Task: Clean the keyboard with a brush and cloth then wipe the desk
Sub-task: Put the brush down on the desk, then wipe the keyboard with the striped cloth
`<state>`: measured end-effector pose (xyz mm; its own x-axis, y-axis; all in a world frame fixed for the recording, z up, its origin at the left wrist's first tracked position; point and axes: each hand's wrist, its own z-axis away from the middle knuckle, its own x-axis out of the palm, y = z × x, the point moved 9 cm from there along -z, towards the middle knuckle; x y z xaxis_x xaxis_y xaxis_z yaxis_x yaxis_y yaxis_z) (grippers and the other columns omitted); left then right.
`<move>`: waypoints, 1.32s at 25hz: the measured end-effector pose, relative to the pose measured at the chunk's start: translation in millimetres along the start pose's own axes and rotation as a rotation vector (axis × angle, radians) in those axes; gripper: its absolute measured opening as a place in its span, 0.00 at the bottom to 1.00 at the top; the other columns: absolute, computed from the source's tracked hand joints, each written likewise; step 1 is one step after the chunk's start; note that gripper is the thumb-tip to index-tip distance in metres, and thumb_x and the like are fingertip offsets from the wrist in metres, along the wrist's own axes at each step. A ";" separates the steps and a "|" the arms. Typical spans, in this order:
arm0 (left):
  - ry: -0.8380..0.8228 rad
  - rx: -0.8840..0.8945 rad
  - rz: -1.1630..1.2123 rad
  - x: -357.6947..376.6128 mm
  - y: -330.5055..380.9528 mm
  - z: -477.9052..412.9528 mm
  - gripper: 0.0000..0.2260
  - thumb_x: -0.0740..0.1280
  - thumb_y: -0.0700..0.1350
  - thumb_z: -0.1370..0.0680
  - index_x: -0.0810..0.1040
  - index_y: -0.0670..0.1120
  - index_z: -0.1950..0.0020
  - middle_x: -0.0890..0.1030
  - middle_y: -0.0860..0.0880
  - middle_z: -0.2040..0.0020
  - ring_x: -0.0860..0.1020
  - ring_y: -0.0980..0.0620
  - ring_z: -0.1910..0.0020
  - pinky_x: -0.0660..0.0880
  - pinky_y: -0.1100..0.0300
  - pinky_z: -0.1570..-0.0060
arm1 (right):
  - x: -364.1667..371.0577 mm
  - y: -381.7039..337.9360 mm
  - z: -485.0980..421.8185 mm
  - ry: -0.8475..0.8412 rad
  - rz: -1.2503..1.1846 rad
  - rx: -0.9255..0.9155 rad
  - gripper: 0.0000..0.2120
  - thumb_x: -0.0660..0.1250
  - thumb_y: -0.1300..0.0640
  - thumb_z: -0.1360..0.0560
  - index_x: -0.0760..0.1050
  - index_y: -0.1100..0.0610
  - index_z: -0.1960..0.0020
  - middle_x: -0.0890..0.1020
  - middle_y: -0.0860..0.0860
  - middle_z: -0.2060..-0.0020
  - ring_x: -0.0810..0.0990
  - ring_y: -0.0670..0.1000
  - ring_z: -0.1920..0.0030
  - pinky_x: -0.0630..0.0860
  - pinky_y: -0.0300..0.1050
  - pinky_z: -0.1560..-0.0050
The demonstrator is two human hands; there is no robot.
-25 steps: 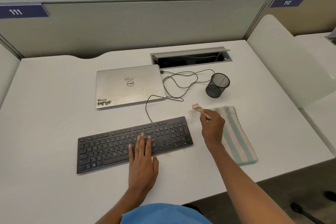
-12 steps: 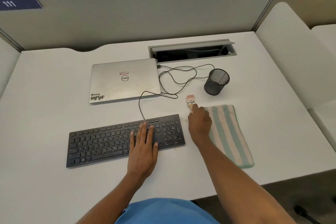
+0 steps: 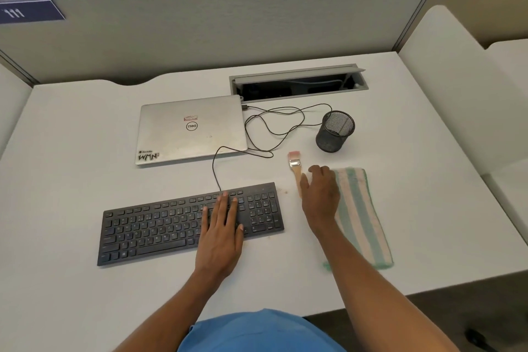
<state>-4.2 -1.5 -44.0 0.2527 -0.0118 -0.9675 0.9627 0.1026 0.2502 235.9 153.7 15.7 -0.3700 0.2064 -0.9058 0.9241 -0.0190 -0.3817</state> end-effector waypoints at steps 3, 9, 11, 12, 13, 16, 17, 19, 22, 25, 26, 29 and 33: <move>-0.003 -0.006 0.002 0.2 -1.0 -2.8 0.29 0.47 0.55 0.13 0.50 0.48 0.13 0.48 0.47 0.13 0.43 0.50 0.14 0.45 0.41 0.16 | -9.4 30.0 4.0 0.034 0.023 -0.052 0.10 0.66 0.54 0.23 0.77 0.57 0.43 0.79 0.54 0.47 0.77 0.58 0.46 0.76 0.53 0.49; 0.007 -0.009 0.012 2.4 -2.7 1.5 0.29 0.48 0.55 0.13 0.52 0.47 0.13 0.49 0.46 0.13 0.46 0.49 0.14 0.45 0.42 0.16 | 18.0 79.9 39.0 -0.190 0.002 -0.143 0.31 0.55 0.44 0.18 0.56 0.56 0.19 0.59 0.53 0.20 0.55 0.50 0.20 0.52 0.52 0.20; 0.005 -0.009 0.021 3.1 -3.3 3.5 0.29 0.48 0.55 0.13 0.52 0.48 0.13 0.49 0.46 0.13 0.46 0.49 0.14 0.45 0.41 0.16 | 19.0 86.0 50.5 -0.226 0.030 -0.168 0.32 0.50 0.43 0.18 0.52 0.55 0.18 0.56 0.51 0.19 0.50 0.48 0.19 0.48 0.51 0.19; 0.002 -0.004 0.027 3.1 -4.0 4.2 0.29 0.48 0.55 0.13 0.52 0.48 0.13 0.49 0.46 0.13 0.46 0.49 0.14 0.46 0.41 0.16 | 18.6 88.0 55.9 -0.243 0.040 -0.178 0.32 0.49 0.43 0.18 0.51 0.55 0.18 0.54 0.51 0.19 0.49 0.47 0.19 0.47 0.50 0.19; 0.000 0.003 0.031 3.2 -4.9 4.7 0.29 0.48 0.55 0.13 0.52 0.47 0.13 0.49 0.46 0.13 0.46 0.49 0.14 0.47 0.41 0.16 | 16.6 89.6 61.1 -0.256 0.047 -0.186 0.32 0.48 0.42 0.18 0.50 0.55 0.18 0.53 0.50 0.19 0.48 0.47 0.19 0.46 0.50 0.19; -0.001 0.023 0.035 3.3 -5.3 5.3 0.29 0.48 0.55 0.13 0.53 0.47 0.13 0.49 0.46 0.13 0.46 0.49 0.14 0.47 0.40 0.16 | 4.7 90.5 76.0 -0.300 0.029 -0.186 0.34 0.49 0.40 0.18 0.43 0.53 0.17 0.45 0.48 0.18 0.44 0.47 0.19 0.43 0.50 0.19; 0.001 0.029 0.040 2.8 -4.9 5.5 0.29 0.49 0.55 0.13 0.53 0.47 0.13 0.49 0.46 0.13 0.46 0.49 0.14 0.47 0.40 0.16 | 2.0 87.7 83.2 -0.335 0.037 -0.199 0.37 0.51 0.38 0.18 0.39 0.52 0.18 0.42 0.47 0.18 0.41 0.47 0.19 0.41 0.51 0.19; -0.002 0.037 0.052 1.8 -4.2 6.9 0.28 0.50 0.54 0.13 0.53 0.47 0.13 0.48 0.47 0.13 0.45 0.49 0.14 0.46 0.41 0.16 | -1.0 79.7 100.3 -0.370 0.127 -0.252 0.43 0.55 0.35 0.20 0.35 0.51 0.19 0.38 0.48 0.19 0.37 0.48 0.19 0.38 0.53 0.19; -0.020 0.029 0.071 1.3 -5.9 12.3 0.29 0.48 0.55 0.13 0.50 0.48 0.13 0.46 0.48 0.13 0.43 0.51 0.14 0.46 0.41 0.16 | -0.3 82.1 116.6 -0.321 0.167 -0.202 0.38 0.53 0.40 0.17 0.37 0.53 0.18 0.41 0.50 0.18 0.39 0.49 0.19 0.44 0.58 0.19; -0.025 0.040 0.086 -1.1 -9.8 18.1 0.29 0.47 0.56 0.13 0.49 0.48 0.13 0.46 0.49 0.13 0.43 0.52 0.14 0.46 0.42 0.16 | 0.6 87.6 136.1 -0.298 0.102 -0.090 0.30 0.48 0.48 0.16 0.42 0.53 0.18 0.46 0.49 0.18 0.44 0.48 0.19 0.51 0.59 0.21; -0.027 0.046 0.086 -2.1 -12.2 19.1 0.29 0.47 0.56 0.13 0.49 0.48 0.13 0.46 0.49 0.13 0.43 0.52 0.14 0.45 0.42 0.16 | -0.4 85.4 144.2 -0.291 0.027 -0.064 0.29 0.47 0.49 0.16 0.44 0.52 0.18 0.48 0.47 0.18 0.44 0.46 0.19 0.50 0.59 0.20; -0.023 0.030 0.103 -7.5 -26.0 19.5 0.29 0.47 0.56 0.13 0.50 0.49 0.13 0.48 0.49 0.13 0.43 0.53 0.14 0.45 0.43 0.16 | -12.7 64.6 169.6 -0.258 -0.377 0.064 0.26 0.49 0.50 0.16 0.50 0.43 0.19 0.56 0.37 0.21 0.50 0.40 0.20 0.46 0.53 0.19; 0.008 0.003 0.147 -18.9 -47.1 20.4 0.29 0.47 0.56 0.13 0.53 0.48 0.13 0.50 0.49 0.13 0.44 0.53 0.14 0.45 0.42 0.16 | -23.5 16.8 181.0 -0.186 -0.611 0.109 0.25 0.53 0.52 0.16 0.56 0.44 0.20 0.60 0.36 0.22 0.56 0.42 0.21 0.55 0.54 0.20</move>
<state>-52.4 -26.4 -36.7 0.3903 0.0107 -0.9206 0.9157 0.0997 0.3894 242.7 -28.6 -2.6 -0.8456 0.0387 -0.5325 0.5303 -0.0535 -0.8461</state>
